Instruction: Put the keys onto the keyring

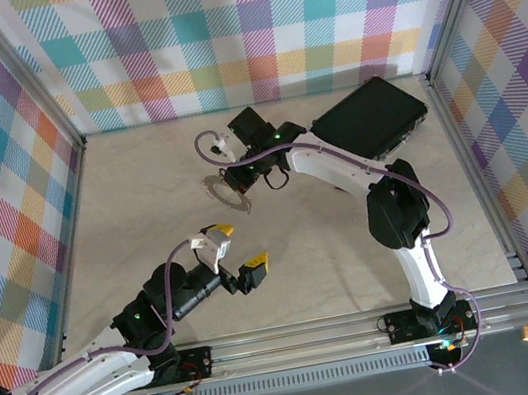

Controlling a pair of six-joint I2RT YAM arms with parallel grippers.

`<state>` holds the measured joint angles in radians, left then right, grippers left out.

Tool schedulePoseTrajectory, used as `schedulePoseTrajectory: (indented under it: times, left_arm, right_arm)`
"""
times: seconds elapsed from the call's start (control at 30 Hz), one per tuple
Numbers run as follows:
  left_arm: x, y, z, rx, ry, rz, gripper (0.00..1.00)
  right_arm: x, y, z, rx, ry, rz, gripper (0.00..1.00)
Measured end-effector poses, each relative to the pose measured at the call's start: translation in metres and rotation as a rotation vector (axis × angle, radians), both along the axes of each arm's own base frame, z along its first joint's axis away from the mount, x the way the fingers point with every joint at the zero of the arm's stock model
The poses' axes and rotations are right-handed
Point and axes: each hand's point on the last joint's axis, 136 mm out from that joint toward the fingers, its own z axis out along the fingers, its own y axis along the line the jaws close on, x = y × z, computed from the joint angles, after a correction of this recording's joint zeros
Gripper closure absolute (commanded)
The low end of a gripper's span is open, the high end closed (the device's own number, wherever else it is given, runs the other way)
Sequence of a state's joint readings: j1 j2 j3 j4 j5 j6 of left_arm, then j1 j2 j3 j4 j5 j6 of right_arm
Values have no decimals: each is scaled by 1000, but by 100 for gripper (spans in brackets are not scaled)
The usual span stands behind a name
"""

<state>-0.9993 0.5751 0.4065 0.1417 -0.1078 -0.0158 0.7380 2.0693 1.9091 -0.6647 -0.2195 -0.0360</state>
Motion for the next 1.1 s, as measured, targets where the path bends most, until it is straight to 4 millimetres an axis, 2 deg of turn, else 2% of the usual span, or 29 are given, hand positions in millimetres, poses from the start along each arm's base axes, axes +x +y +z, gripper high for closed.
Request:
schedulePoseTrajectory:
  times: [0.2, 0.43, 0.8, 1.1]
  left_arm:
    - [1, 1, -3, 2, 5, 9, 0]
    - [1, 2, -3, -8, 14, 12, 0]
    - [1, 2, -3, -10, 14, 12, 0]
    - [0, 3, 0, -22, 15, 13, 0]
  right_arm:
    - [-6, -2, -20, -8, 36, 6, 100]
    - [-22, -8, -47, -16, 111, 7, 100]
    - [-48, -22, -46, 33, 164, 4, 100]
    - [-74, -38, -82, 10, 258, -6, 100]
